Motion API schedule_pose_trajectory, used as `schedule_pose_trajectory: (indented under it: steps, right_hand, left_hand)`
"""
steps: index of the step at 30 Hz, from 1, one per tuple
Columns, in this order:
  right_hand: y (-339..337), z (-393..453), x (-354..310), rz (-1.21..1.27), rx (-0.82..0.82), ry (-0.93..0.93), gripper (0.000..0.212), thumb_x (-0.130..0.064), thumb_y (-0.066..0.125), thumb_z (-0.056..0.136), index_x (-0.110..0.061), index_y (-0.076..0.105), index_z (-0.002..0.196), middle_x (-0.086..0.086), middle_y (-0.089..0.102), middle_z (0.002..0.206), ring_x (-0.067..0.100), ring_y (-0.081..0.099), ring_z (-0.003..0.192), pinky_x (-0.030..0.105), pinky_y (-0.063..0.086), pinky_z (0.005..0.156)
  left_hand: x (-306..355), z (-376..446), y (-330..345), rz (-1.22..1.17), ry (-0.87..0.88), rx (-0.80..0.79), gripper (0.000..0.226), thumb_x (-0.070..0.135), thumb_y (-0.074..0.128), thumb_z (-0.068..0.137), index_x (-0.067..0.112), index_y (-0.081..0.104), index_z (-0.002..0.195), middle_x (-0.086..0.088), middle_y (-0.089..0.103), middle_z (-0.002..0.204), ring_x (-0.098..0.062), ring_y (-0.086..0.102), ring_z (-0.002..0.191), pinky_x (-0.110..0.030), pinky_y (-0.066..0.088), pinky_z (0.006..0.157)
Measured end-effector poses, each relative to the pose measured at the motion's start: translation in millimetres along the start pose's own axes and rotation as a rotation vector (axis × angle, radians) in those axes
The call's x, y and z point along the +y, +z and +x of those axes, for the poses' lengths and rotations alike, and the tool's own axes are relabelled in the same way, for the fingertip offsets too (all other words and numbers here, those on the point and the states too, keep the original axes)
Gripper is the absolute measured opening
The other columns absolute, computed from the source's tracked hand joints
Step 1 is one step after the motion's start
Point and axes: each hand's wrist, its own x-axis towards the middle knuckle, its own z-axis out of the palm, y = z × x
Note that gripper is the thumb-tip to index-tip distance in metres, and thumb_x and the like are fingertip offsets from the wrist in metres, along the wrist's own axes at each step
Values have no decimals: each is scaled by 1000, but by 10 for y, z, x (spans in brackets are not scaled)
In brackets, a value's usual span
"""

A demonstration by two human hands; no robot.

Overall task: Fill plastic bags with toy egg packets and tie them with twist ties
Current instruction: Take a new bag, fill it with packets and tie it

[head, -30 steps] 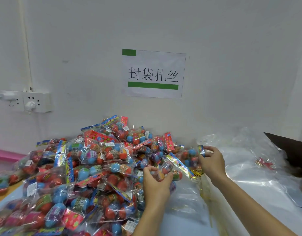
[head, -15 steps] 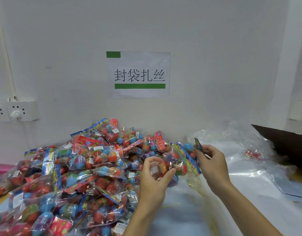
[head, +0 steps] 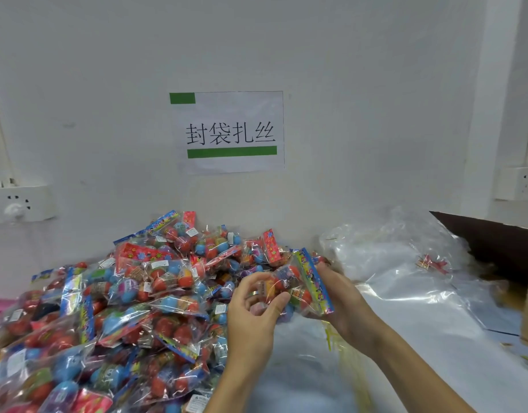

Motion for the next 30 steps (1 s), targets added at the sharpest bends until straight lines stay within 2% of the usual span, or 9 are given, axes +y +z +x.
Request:
schedule_pose_trajectory:
  steps: [3, 7, 9, 11, 14, 16, 21, 26, 30]
  right_hand:
    - [61, -7, 37, -220, 95, -55, 33, -43, 78, 79, -35, 73, 111, 2, 76, 105, 20, 73, 98, 37, 62, 79]
    - [152, -1, 82, -212, 184, -119, 16, -20, 72, 91, -28, 75, 104, 2, 77, 95, 17, 75, 87, 27, 59, 67]
    - [167, -1, 80, -195, 221, -127, 15, -21, 72, 91, -27, 74, 104, 0, 78, 96, 17, 75, 88, 26, 59, 66]
    - [170, 5, 79, -170, 256, -125, 13, -22, 71, 92, -28, 75, 102, 1, 78, 98, 19, 75, 90, 28, 60, 67]
    - [189, 9, 62, -93, 214, -115, 14, -25, 70, 92, -32, 76, 102, 4, 77, 103, 23, 75, 95, 39, 62, 75]
    - [191, 3, 48, -54, 163, -103, 18, -29, 75, 87, -30, 75, 105, 8, 76, 107, 28, 74, 99, 46, 61, 81]
    - [141, -12, -5, 64, 7, -15, 44, -25, 81, 79, -15, 68, 121, 14, 72, 118, 34, 71, 107, 44, 60, 83]
    - [120, -31, -49, 93, -50, 23, 30, -13, 75, 85, -14, 73, 115, 19, 71, 120, 37, 69, 110, 52, 57, 93]
    - [89, -26, -44, 18, 78, 1, 25, -9, 75, 84, -10, 75, 110, 18, 74, 111, 35, 72, 103, 49, 59, 88]
  left_hand:
    - [24, -13, 16, 6, 13, -4, 30, 7, 82, 79, 20, 69, 103, -4, 66, 107, -1, 68, 77, -26, 58, 66]
    - [29, -20, 28, 20, 45, -22, 34, 5, 80, 81, 19, 68, 109, -6, 64, 113, -2, 69, 84, -23, 57, 72]
    - [16, -22, 25, 33, 52, -1, 42, 15, 81, 81, 25, 63, 117, -3, 63, 118, -5, 67, 95, -28, 58, 81]
    - [25, -19, 14, 71, -1, 28, 62, 40, 79, 73, 34, 52, 129, 9, 56, 127, -6, 61, 109, -22, 52, 85]
    - [60, 18, -10, -1, -114, 12, 79, 51, 72, 66, 34, 41, 136, 13, 52, 130, 7, 55, 108, -9, 48, 74]
    - [66, 46, -15, -73, -146, -39, 77, 46, 72, 69, 24, 45, 138, 12, 59, 127, 13, 61, 100, -5, 49, 74]
    - [89, 56, -14, -36, -107, -59, 71, 42, 70, 75, 19, 50, 139, 8, 65, 125, 9, 63, 105, -11, 52, 85]
    - [119, -5, -9, 88, -110, -91, 66, 45, 70, 74, 26, 52, 134, 6, 62, 130, -7, 59, 122, -33, 47, 108]
    - [115, 16, -56, 81, -107, -149, 51, 44, 68, 80, 30, 55, 127, 15, 64, 121, 10, 60, 109, -14, 50, 91]
